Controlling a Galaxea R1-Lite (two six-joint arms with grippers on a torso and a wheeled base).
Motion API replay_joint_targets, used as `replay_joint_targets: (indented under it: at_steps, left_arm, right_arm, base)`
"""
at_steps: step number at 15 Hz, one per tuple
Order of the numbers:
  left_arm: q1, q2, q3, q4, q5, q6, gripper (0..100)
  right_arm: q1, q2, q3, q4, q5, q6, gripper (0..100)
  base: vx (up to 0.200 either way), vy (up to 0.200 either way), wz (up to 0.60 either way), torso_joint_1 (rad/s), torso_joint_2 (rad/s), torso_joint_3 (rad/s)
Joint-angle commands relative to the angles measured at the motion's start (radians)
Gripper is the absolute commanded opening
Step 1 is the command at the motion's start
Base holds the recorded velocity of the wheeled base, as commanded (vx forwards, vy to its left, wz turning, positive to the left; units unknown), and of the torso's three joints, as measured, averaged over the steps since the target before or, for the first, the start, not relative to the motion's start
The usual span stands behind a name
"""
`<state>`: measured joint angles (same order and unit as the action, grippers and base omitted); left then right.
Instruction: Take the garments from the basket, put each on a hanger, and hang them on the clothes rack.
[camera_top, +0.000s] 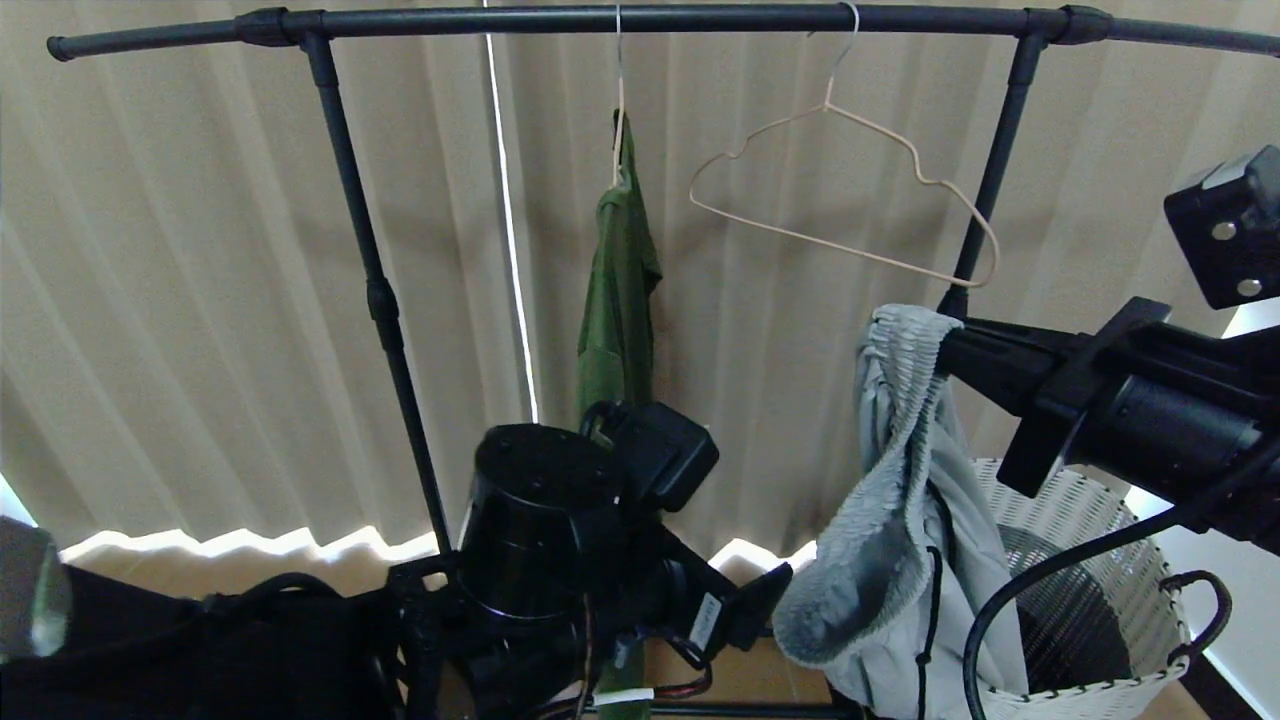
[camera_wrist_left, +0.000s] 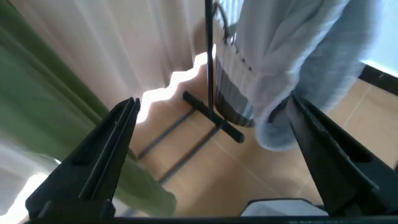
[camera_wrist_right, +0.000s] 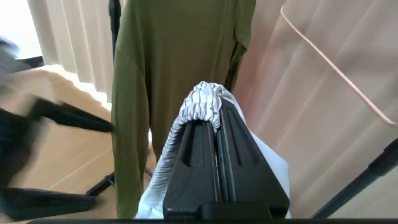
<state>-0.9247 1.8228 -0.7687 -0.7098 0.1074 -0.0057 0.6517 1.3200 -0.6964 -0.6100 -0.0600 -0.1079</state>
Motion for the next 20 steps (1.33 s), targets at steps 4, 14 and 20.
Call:
replay_joint_targets:
  at_steps: [4,14,20]
  left_arm:
    - [-0.014,0.119,-0.046,-0.004,0.006,-0.030,100]
    - [0.004,0.087,0.023,-0.005,0.009,-0.053,0]
    - [0.083,-0.289,0.305,-0.152,0.057,0.087,0]
  right_arm:
    - [0.031,-0.039,-0.022,-0.001,0.040,0.037,0]
    - [0.032,-0.084,-0.022,0.004,0.063,0.057,0]
    - [-0.030,-0.042,0.001,0.007,0.063,0.057,0]
  base:
    - [0.000,0.000,0.00,0.000,0.00,0.000]
    - [0.000,0.000,0.00,0.000,0.00,0.000]
    - [0.000,0.000,0.00,0.000,0.00,0.000]
